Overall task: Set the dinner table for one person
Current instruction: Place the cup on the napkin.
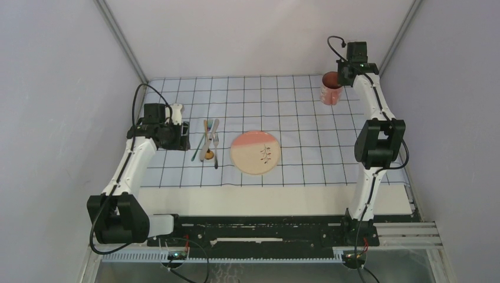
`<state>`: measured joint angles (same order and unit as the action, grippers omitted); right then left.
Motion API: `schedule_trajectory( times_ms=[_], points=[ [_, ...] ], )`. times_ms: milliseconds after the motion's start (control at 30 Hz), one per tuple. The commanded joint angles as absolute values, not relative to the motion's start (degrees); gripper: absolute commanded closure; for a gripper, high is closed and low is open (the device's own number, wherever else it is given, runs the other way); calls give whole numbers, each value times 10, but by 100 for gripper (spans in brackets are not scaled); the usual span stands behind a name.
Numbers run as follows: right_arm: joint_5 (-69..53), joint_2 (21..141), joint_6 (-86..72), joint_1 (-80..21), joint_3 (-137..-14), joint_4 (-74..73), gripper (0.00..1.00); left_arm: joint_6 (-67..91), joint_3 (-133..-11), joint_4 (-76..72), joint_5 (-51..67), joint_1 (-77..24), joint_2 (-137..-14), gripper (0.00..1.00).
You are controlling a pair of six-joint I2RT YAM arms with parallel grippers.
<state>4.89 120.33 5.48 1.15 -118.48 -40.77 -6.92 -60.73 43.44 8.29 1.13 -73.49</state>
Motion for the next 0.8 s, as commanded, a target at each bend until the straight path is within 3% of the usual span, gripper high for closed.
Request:
schedule_trajectory(
  times_ms=[0, 633, 767],
  points=[
    [38, 1140, 41, 17, -1161, -302, 100, -62, -595, 416, 96, 9, -725, 33],
    [14, 1209, 32, 18, -1147, -245, 100, -64, -592, 404, 88, 9, -742, 33],
    [3, 1179, 19, 17, -1090, -224, 100, -69, -589, 407, 85, 8, -730, 33]
  ],
)
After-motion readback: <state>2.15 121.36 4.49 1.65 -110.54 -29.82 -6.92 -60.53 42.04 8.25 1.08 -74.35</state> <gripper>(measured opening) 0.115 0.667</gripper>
